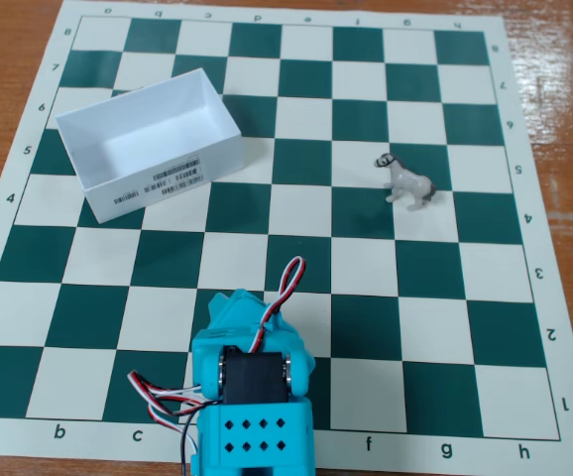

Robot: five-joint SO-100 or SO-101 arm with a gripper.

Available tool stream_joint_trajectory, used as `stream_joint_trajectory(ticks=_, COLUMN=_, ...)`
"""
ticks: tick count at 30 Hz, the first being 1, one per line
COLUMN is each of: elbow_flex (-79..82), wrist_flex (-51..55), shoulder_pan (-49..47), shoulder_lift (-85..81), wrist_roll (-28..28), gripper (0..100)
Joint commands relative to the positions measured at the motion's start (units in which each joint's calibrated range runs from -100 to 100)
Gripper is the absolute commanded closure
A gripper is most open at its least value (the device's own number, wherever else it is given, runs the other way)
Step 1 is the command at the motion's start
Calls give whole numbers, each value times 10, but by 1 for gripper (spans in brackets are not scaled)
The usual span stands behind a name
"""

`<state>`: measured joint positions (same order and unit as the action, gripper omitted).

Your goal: Grab the toy horse and put it in the box.

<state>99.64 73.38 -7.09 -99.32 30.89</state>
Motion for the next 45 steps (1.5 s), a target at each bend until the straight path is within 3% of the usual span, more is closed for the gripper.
stream_joint_trajectory(ticks=1, elbow_flex=4, wrist_flex=3, shoulder_pan=-5, shoulder_lift=-2, wrist_roll=2, gripper=74)
stream_joint_trajectory(ticks=19, elbow_flex=4, wrist_flex=0, shoulder_pan=39, shoulder_lift=5, wrist_roll=14, gripper=74)
stream_joint_trajectory(ticks=29, elbow_flex=-37, wrist_flex=-114, shoulder_pan=75, shoulder_lift=128, wrist_roll=-19, gripper=72)
stream_joint_trajectory(ticks=45, elbow_flex=-402, wrist_flex=-172, shoulder_pan=137, shoulder_lift=528, wrist_roll=-163, gripper=71)
